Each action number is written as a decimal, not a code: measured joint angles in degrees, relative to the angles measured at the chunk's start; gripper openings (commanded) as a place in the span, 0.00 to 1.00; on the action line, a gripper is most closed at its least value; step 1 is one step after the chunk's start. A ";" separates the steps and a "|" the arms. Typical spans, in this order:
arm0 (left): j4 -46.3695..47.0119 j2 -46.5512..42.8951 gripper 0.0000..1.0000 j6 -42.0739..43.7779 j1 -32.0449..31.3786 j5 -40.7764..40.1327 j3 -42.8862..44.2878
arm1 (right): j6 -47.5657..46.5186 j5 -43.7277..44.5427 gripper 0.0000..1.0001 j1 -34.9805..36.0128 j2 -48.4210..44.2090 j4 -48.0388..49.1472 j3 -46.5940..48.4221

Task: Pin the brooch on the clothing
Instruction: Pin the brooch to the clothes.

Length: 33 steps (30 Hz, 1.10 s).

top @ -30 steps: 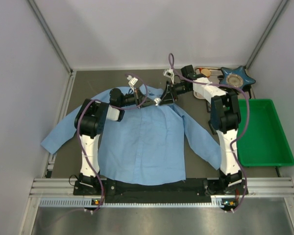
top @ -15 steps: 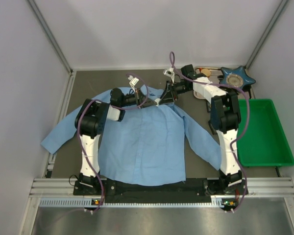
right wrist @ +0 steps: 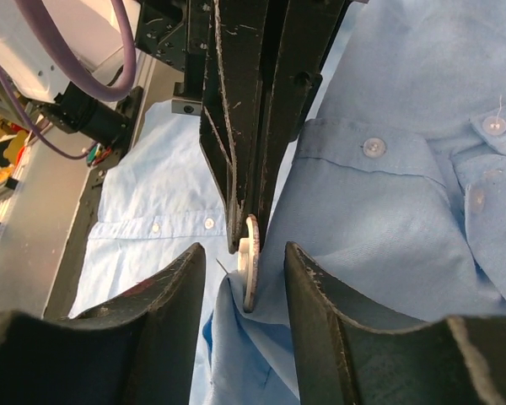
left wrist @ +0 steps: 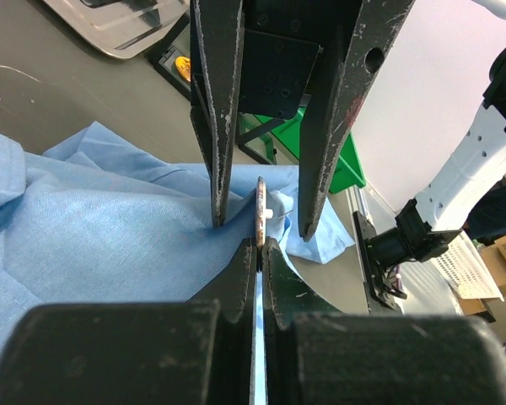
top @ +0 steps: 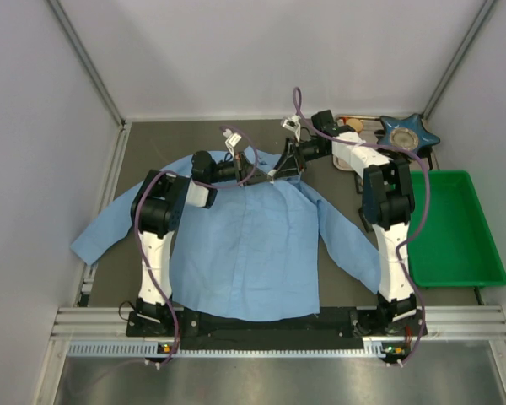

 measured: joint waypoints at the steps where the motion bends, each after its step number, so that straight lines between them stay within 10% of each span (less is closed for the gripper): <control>1: 0.09 0.00 0.00 -0.02 0.00 0.02 0.00 | -0.04 0.02 0.44 -0.02 0.00 0.02 -0.02; 33: 0.09 0.00 0.00 -2.73 -0.59 3.65 -0.13 | -3.15 0.55 0.24 -0.68 -2.89 -2.73 -5.25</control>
